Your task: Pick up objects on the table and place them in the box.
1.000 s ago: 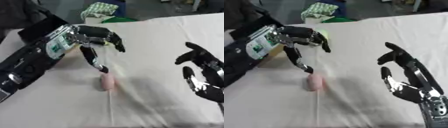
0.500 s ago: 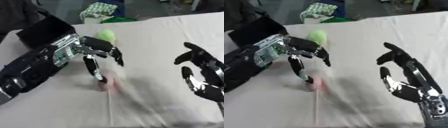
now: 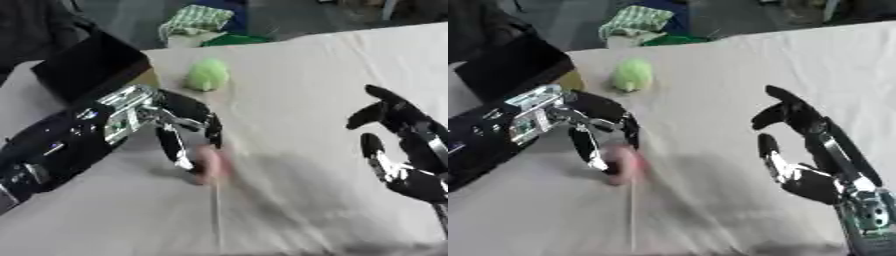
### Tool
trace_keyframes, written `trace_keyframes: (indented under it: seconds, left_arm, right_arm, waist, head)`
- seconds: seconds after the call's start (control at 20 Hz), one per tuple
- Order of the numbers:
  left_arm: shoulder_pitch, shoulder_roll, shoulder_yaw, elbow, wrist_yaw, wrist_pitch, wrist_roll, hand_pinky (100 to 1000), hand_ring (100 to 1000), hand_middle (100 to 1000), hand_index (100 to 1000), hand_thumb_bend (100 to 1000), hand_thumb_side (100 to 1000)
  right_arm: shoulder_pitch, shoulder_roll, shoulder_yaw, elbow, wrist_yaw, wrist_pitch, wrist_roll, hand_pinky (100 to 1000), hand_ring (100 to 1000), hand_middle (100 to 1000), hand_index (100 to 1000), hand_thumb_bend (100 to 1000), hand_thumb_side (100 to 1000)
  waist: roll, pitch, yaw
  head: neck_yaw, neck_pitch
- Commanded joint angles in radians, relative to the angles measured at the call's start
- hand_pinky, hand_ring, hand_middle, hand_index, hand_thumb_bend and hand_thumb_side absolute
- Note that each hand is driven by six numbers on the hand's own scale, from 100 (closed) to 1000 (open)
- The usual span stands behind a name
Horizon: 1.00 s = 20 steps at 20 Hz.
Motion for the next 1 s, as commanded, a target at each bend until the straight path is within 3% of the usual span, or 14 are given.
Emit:
trace_keyframes:
  seconds: [0.05,0.15,0.35,0.65,0.8,1.0]
  left_arm:
    - [-0.006,0.020,0.007,0.038,-0.010,-0.349,-0.352,730,540,402,526,187,254]
    - [-0.011,0.023,0.037,0.046,0.033,-0.349,-0.352,709,490,312,440,117,204]
    - [-0.030,0.044,0.131,0.036,0.192,-0.349,-0.352,704,471,284,419,100,218]
    - [-0.034,0.077,0.383,-0.012,0.437,-0.349,-0.352,713,485,307,450,100,223]
    - [-0.064,0.062,0.507,0.049,0.416,-0.349,-0.352,703,491,317,462,100,218]
    - [-0.123,0.022,0.693,0.172,0.267,-0.349,-0.338,690,528,337,510,100,219]
  right_arm:
    - [-0.010,-0.015,-0.003,-0.010,0.003,-0.002,-0.001,818,660,637,1000,100,470]
    - [-0.009,-0.015,-0.003,-0.010,0.004,-0.002,0.000,818,660,637,1000,100,470]
    - [-0.009,-0.014,-0.006,-0.010,0.004,-0.002,-0.003,818,660,637,1000,100,470]
    - [-0.008,-0.012,-0.010,-0.009,0.006,-0.001,-0.007,818,660,637,1000,100,470]
    - [-0.006,-0.010,-0.011,-0.009,0.007,0.000,-0.008,818,660,637,1000,100,470]
    - [-0.005,-0.006,-0.013,-0.008,0.006,0.001,-0.010,818,660,637,1000,100,470]
  waist:
    - [-0.005,-0.010,0.002]
    - [-0.006,-0.010,0.004]
    - [-0.009,-0.010,0.008]
    - [-0.013,-0.008,0.014]
    - [-0.016,-0.008,0.016]
    - [-0.021,-0.009,0.018]
  head:
    - [0.000,-0.003]
    - [-0.002,-0.004]
    - [-0.004,-0.008]
    - [-0.010,-0.012]
    - [-0.008,-0.017]
    - [-0.010,-0.023]
